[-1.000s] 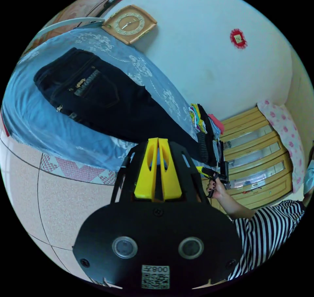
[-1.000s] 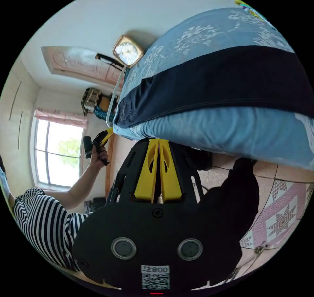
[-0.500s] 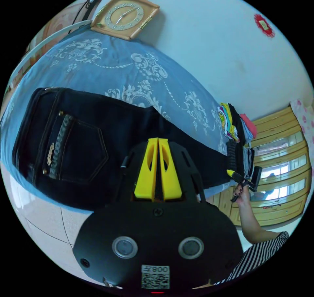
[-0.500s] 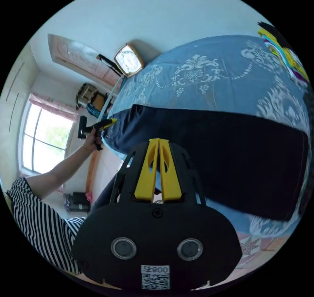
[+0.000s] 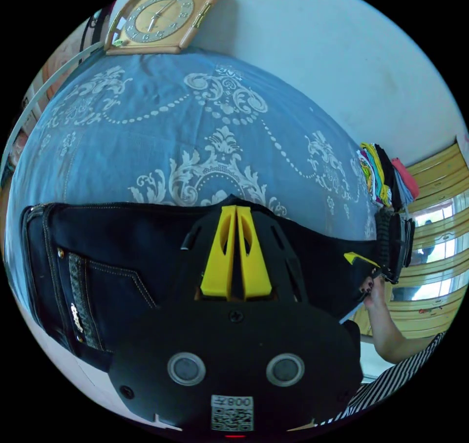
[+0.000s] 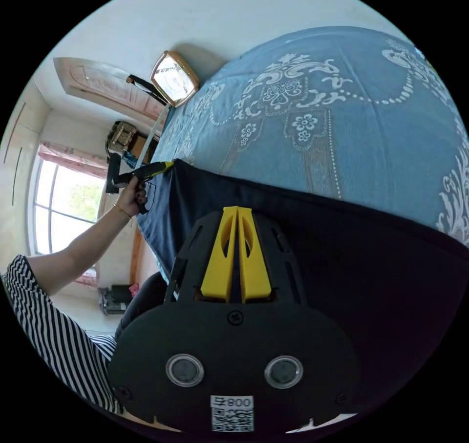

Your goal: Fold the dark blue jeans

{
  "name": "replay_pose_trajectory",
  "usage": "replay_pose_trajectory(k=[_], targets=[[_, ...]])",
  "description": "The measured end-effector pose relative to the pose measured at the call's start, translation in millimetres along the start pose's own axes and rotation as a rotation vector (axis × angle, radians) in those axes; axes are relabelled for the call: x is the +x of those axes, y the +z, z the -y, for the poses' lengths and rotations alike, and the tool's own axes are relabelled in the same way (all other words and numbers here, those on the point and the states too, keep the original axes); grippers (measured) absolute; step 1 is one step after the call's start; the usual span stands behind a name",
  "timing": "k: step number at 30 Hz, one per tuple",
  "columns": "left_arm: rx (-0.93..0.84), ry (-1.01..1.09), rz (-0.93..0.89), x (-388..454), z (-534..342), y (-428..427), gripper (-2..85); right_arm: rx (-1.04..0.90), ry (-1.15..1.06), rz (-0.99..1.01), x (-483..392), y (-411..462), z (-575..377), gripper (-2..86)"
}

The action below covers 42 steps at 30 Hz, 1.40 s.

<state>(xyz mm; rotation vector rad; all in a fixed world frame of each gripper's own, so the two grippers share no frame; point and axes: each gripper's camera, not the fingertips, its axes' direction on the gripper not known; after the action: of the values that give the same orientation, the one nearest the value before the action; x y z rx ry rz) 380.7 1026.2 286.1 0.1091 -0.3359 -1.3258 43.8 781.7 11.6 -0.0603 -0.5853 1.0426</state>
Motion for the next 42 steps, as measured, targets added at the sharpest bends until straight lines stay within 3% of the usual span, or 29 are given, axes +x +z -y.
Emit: replay_pose_trajectory(k=[3,5,7,10,15,18,23,29,38,42], targets=[[0.016,0.096,-0.043,48,2,27,0.2,0.084,-0.025,0.012,14,-20,-32,0.2],[-0.146,0.108,0.035,78,9,73,0.3,0.113,-0.006,-0.009,28,-33,-56,0.3],[-0.120,0.111,0.055,103,12,92,0.4,0.213,0.057,-0.025,54,-62,-97,0.7],[-0.065,0.245,-0.094,168,20,120,0.8,0.402,0.198,-0.077,95,-103,-162,1.9],[-0.214,0.545,-0.245,313,36,210,3.5,0.737,0.467,-0.145,156,-153,-278,6.4],[-0.290,0.706,-0.331,417,49,279,5.8,0.822,0.580,-0.241,179,-162,-327,8.6],[-0.373,0.952,-0.366,596,68,407,9.1,0.821,0.620,-0.224,213,-161,-366,8.6],[-0.472,1.075,-0.343,731,77,528,11.5,0.820,0.617,-0.278,237,-169,-397,10.3],[-0.379,1.248,-0.158,840,57,634,1.8,0.702,0.598,-0.284,275,-157,-421,7.0],[-0.380,1.256,-0.178,873,60,670,0.9,0.716,0.573,-0.304,283,-156,-435,5.0]])
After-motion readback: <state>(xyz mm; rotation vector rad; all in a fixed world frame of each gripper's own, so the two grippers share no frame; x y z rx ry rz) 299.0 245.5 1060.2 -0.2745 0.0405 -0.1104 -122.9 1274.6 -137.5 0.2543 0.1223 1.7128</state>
